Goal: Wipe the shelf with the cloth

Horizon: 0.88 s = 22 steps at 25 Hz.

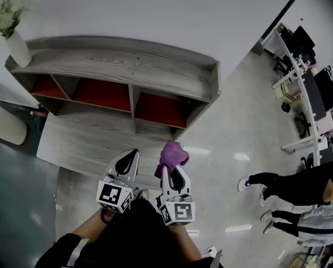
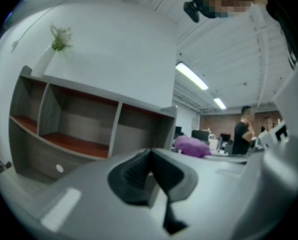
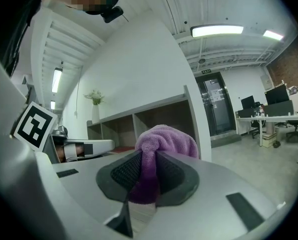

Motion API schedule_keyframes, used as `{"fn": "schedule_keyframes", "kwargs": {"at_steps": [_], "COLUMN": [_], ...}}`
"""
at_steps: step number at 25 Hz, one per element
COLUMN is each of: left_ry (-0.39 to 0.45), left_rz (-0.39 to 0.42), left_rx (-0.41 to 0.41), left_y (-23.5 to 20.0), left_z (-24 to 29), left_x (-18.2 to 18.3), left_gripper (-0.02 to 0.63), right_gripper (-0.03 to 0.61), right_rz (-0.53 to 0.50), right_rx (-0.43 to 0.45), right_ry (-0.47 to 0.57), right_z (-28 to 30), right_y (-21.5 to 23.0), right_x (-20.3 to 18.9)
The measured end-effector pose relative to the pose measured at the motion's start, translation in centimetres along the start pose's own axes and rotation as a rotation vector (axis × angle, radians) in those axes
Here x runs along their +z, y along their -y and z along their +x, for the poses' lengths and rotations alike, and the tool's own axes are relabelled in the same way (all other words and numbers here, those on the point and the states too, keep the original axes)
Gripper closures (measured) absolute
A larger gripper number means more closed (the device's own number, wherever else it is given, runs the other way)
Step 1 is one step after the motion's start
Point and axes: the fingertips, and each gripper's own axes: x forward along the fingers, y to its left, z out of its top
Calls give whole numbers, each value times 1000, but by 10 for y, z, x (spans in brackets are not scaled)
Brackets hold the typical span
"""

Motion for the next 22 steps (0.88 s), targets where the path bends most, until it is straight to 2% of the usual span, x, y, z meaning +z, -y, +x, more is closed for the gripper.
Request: {"fn": "schedule_keyframes", "kwargs": {"at_steps": [5, 13, 22], "left_ry": [-1, -2, -41], "left_rz": [13, 26, -7], "left_rx": [-31, -120, -168], "left_y": [-12, -38, -55], "left_z": [16, 56, 88], "left_x": [3, 10, -1], "left_gripper": [611, 611, 611], "right_gripper": [509, 509, 509], "right_rz": [-6, -3, -2], "right_rx": [-44, -170, -268], "right_ry": [-1, -13, -85], "right_z": [21, 65, 104], "right_y": [9, 30, 58], "right_x": [1, -9, -34]}}
